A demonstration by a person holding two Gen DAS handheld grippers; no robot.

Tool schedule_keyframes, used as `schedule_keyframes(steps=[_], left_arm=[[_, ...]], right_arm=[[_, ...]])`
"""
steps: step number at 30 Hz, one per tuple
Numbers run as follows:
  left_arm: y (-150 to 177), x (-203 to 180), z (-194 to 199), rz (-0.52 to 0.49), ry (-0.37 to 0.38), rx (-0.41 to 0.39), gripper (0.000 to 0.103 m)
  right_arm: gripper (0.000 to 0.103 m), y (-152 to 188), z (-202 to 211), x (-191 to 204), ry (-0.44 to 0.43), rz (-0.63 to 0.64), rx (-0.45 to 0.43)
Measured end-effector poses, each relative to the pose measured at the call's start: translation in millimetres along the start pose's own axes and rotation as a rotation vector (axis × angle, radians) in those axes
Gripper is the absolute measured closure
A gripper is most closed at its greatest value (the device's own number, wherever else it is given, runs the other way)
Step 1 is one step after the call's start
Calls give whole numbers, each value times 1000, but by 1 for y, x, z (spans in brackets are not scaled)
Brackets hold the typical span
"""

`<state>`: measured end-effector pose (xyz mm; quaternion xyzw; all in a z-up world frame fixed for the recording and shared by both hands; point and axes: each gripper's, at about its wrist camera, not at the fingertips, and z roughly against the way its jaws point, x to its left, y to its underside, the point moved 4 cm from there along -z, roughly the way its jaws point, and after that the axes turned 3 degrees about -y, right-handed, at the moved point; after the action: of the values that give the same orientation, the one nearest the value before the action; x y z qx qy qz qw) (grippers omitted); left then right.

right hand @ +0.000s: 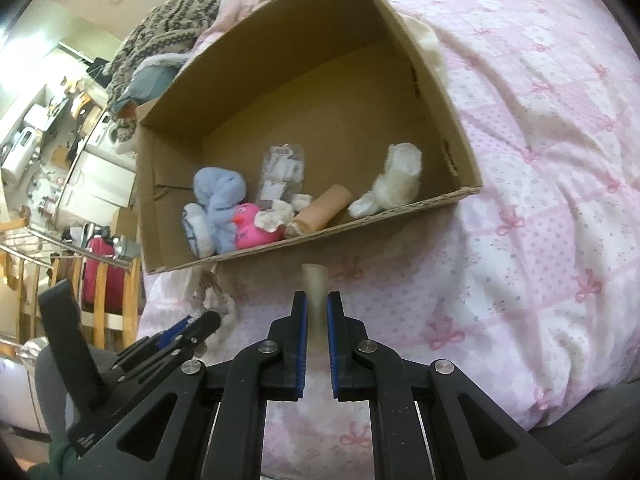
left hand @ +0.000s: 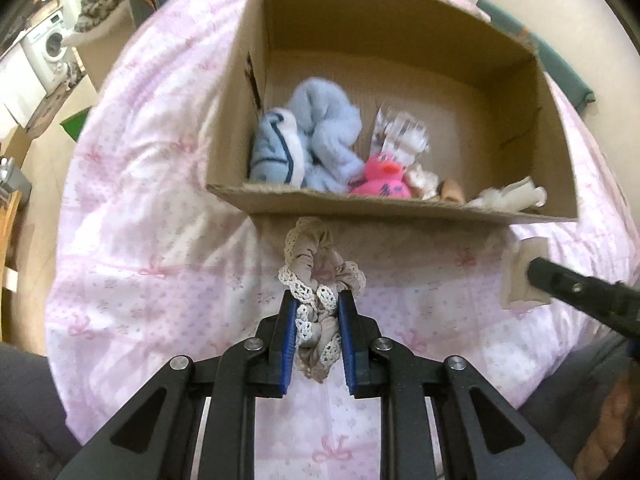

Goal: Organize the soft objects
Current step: 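Carry the scrunchie and tan piece into the box and open both tools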

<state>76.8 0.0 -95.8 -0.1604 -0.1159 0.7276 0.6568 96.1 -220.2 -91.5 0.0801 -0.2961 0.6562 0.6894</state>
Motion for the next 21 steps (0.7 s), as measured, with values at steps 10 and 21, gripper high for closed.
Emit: schedule_keyframes(steps=[10, 21], left_arm=[[10, 5, 59, 46, -5, -82, 85], [-25, 14, 112, 70, 28, -204, 85]], right_arm=[[93, 9, 22, 19, -112, 42, -24], [93, 3, 68, 38, -197, 106, -120]])
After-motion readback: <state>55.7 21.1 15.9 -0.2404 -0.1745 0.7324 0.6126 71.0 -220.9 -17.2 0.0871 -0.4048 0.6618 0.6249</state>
